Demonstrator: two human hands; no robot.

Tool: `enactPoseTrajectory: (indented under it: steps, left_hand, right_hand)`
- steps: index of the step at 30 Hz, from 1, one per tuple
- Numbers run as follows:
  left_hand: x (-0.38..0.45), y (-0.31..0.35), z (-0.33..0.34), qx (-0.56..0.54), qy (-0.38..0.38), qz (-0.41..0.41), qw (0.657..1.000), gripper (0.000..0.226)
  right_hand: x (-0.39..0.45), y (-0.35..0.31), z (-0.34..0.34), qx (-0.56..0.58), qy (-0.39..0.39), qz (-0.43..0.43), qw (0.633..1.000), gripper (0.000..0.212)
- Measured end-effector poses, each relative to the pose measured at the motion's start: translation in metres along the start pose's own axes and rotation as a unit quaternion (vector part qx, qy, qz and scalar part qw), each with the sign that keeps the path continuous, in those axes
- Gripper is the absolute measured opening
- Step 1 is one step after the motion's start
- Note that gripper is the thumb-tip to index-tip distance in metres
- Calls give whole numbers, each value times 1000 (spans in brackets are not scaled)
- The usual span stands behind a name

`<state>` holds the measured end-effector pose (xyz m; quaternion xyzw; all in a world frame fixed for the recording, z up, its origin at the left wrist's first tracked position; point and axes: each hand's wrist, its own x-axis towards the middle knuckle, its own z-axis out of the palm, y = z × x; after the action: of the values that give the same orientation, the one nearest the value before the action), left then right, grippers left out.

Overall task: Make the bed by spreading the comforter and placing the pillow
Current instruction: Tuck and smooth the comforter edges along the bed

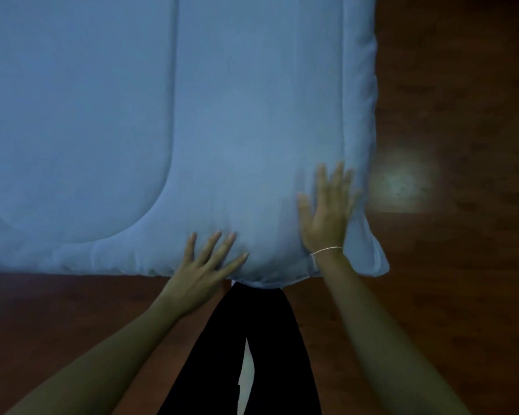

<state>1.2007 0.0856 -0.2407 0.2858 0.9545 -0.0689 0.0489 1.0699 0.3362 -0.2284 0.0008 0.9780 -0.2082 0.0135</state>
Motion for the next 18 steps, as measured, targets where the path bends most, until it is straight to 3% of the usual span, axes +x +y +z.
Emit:
enactPoseTrajectory:
  steps: [2,3,6,8,11,15,18]
  left_hand:
    - [0,-3,-5,-22,-3,9,1000,64]
    - [0,-7,-9,-37,2,7,999,61]
    - [15,-30,-21,-61,40,-80,994,55]
    - [43,-51,-27,-61,57,-142,986,53]
    - [97,-74,-38,-99,57,-194,974,55]
    - [138,-80,-36,-160,17,-262,951,63]
    - [132,-76,-32,-158,2,-267,951,64]
  right_hand:
    - [-9,6,10,-47,-32,-35,998,61]
    - [-18,17,12,-45,-37,-3,998,62]
    - [-32,42,7,45,-16,214,976,72]
    - [-20,33,-3,68,19,249,966,67]
    - [21,-10,-11,62,45,98,992,60]
    - [67,-62,7,-39,-20,-89,995,54]
    - [78,-47,18,-113,-51,-104,987,56]
